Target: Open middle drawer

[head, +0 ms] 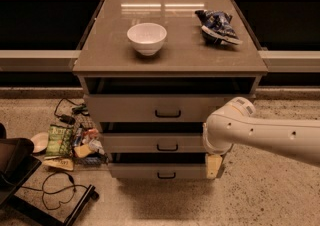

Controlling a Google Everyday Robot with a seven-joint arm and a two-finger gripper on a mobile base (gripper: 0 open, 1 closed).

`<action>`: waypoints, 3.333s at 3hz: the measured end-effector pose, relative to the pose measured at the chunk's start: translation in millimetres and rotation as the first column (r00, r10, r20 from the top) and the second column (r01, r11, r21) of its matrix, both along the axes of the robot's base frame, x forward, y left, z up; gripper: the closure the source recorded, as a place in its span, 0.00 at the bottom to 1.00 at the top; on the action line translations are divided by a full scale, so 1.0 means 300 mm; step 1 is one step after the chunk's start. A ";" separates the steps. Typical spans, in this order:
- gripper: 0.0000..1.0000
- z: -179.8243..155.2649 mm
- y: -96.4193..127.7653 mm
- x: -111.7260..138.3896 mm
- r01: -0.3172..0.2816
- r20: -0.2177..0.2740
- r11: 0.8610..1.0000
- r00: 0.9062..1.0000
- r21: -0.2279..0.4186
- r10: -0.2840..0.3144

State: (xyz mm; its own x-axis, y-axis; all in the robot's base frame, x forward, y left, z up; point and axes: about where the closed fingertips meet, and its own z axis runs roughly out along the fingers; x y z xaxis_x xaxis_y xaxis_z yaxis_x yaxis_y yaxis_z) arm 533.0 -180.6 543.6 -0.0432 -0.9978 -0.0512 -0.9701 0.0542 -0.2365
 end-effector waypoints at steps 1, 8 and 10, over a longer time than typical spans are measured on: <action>0.00 -0.119 -0.011 0.058 -0.014 0.012 1.000 1.000 0.015 0.014; 0.00 -0.385 0.046 0.225 0.041 0.065 0.996 0.997 0.082 -0.047; 0.19 -0.437 0.073 0.234 0.048 0.034 0.995 0.998 0.086 -0.051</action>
Offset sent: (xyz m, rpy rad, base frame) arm 0.0358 -0.0044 -0.0807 0.0573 -0.0274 0.0258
